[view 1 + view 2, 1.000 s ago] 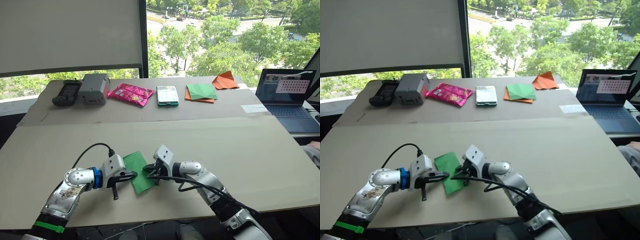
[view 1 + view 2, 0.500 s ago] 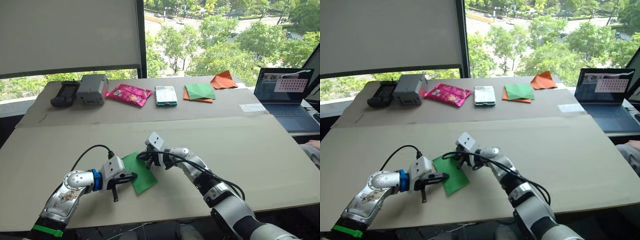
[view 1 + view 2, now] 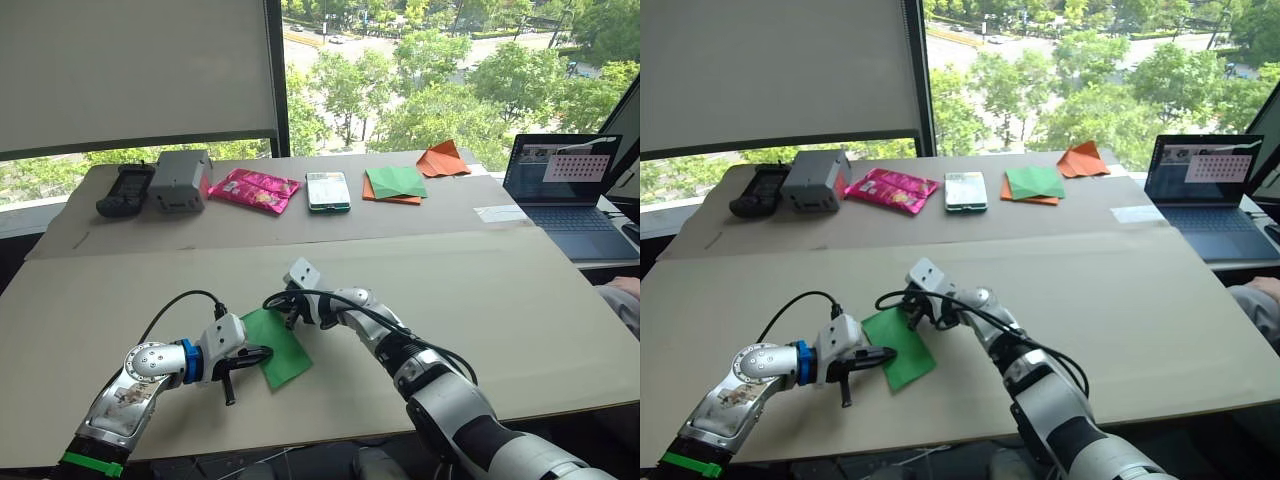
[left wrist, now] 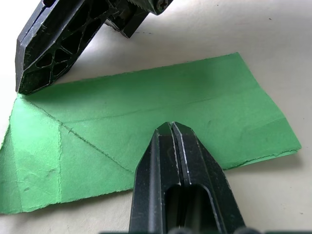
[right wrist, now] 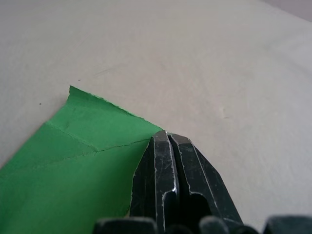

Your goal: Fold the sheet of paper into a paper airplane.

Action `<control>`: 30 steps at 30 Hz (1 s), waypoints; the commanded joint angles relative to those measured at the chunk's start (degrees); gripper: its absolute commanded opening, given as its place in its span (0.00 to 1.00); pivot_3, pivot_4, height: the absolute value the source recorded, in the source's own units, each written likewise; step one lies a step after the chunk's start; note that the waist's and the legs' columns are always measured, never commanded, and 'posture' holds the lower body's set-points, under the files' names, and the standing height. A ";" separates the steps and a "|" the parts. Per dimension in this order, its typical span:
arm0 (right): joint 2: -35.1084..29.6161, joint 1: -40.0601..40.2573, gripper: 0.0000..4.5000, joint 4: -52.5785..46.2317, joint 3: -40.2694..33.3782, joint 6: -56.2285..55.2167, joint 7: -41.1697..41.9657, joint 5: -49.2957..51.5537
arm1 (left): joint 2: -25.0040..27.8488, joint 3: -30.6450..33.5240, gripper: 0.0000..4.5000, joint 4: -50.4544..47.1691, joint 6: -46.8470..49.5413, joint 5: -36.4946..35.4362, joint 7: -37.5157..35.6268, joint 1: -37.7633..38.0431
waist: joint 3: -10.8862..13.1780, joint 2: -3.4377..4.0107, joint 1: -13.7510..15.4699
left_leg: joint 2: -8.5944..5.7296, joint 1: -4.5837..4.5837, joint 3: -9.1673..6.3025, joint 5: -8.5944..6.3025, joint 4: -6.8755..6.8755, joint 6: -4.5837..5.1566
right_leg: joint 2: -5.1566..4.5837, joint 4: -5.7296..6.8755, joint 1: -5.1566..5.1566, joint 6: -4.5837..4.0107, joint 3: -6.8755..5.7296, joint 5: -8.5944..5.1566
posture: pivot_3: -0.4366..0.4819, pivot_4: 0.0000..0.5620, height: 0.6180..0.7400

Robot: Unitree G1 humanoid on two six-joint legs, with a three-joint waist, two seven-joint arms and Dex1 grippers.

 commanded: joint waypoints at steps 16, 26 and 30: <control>-6.94 17.32 0.02 -18.68 6.34 12.74 4.10 -5.21 | 0.35 -1.26 0.00 2.39 -0.24 1.63 -0.25 -0.81 | -0.08 0.01 0.17 | -0.02 -0.01 -0.01 -0.01 -0.01 -0.01 | -0.02 -0.07 0.03 -0.01 0.00 -0.09 | 0.48 0.27 1.00; -10.87 21.60 0.02 -27.86 11.26 17.80 6.00 -6.38 | 0.38 -1.38 0.00 3.16 -0.73 1.87 -0.40 -1.22 | -0.15 0.01 0.16 | -0.02 -0.01 -0.01 -0.01 -0.03 -0.01 | -0.02 -0.18 0.03 -0.02 0.00 -0.10 | 0.48 0.27 1.00; -13.29 23.45 0.02 -31.86 13.25 20.32 7.27 -6.32 | 0.28 -1.58 0.00 3.22 -0.79 1.90 -0.39 -1.35 | -0.27 0.00 0.24 | -0.02 -0.02 -0.01 -0.01 -0.06 -0.02 | -0.03 -0.25 0.03 -0.02 -0.01 -0.10 | 0.48 0.27 1.00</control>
